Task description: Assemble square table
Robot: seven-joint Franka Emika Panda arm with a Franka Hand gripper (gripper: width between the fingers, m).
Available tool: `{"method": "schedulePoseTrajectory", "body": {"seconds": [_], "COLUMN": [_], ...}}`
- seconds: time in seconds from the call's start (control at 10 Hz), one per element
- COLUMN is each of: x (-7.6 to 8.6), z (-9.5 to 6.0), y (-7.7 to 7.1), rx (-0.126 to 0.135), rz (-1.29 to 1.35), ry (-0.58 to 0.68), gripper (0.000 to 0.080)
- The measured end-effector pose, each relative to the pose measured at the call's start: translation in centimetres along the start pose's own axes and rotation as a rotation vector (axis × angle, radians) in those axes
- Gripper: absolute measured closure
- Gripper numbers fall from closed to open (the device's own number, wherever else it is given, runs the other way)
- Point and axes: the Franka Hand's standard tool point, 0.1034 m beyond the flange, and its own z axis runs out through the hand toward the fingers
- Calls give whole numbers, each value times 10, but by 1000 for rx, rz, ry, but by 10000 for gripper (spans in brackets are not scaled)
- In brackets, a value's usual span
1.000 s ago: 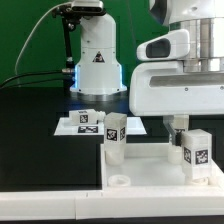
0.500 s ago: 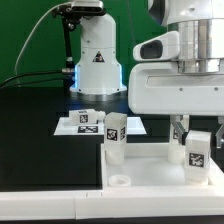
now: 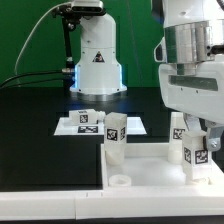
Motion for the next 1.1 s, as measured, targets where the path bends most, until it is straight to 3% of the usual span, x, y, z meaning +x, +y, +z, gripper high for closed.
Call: {"method": "schedulePoseTrajectory", "body": {"seconds": [0.1,0.2,0.3,0.4,0.5,0.7,0.9,1.1], "x": [0,-5,-5,-1,0,1,8,9], "z": [0,2,1,-1,-1,-1,-4,-8], "y": [1,4,3,1,1,1,-3,-8], "rx": [-5,-36,-39,-39,-41,-46,-58,-55], "rz": [-64,-219,-388,-624,-762,-866,-1162,-1285], "ry": [5,30,32,30,25,29,32,40], "gripper": [512,435,435,253,182,156,151,151]}}
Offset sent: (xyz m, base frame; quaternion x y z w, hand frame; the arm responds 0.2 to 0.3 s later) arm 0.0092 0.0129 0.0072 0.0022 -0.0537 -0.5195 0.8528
